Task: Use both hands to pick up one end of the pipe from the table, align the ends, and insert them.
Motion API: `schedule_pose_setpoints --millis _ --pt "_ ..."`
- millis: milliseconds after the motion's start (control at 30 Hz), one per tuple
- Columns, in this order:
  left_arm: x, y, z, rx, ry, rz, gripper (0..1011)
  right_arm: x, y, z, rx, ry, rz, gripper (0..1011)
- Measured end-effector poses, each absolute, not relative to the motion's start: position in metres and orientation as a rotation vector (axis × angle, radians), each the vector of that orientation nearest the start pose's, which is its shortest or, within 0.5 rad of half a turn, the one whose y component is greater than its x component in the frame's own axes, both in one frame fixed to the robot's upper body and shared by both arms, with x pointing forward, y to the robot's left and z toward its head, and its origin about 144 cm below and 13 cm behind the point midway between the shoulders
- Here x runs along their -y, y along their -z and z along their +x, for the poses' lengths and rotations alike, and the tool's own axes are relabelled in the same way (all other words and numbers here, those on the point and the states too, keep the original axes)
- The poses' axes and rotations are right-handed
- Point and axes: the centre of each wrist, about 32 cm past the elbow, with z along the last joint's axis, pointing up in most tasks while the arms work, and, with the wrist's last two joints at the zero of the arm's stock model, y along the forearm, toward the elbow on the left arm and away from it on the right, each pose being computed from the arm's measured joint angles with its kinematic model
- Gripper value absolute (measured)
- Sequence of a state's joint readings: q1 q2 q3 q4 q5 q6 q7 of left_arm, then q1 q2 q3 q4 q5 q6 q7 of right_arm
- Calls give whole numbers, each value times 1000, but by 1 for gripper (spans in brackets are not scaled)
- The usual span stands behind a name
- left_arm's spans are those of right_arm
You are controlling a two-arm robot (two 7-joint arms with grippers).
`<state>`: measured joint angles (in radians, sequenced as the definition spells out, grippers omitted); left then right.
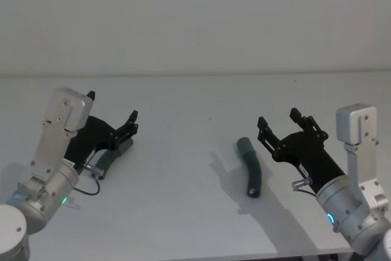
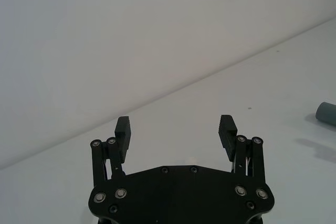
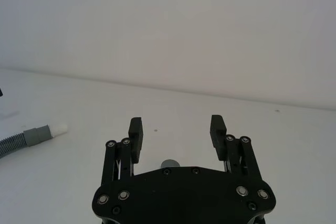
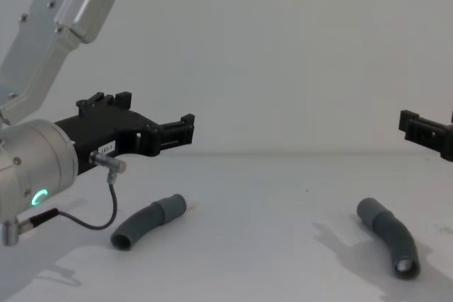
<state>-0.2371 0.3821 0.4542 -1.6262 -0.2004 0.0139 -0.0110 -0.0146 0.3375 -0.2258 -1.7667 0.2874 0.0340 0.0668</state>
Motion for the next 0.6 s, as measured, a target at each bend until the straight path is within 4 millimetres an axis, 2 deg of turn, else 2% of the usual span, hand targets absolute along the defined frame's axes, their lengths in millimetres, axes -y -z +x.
schedule_pose_setpoints --millis 600 --pt "-198 -1204 492 268 -1124 61 1002 237 -1189 443 75 1229 26 774"
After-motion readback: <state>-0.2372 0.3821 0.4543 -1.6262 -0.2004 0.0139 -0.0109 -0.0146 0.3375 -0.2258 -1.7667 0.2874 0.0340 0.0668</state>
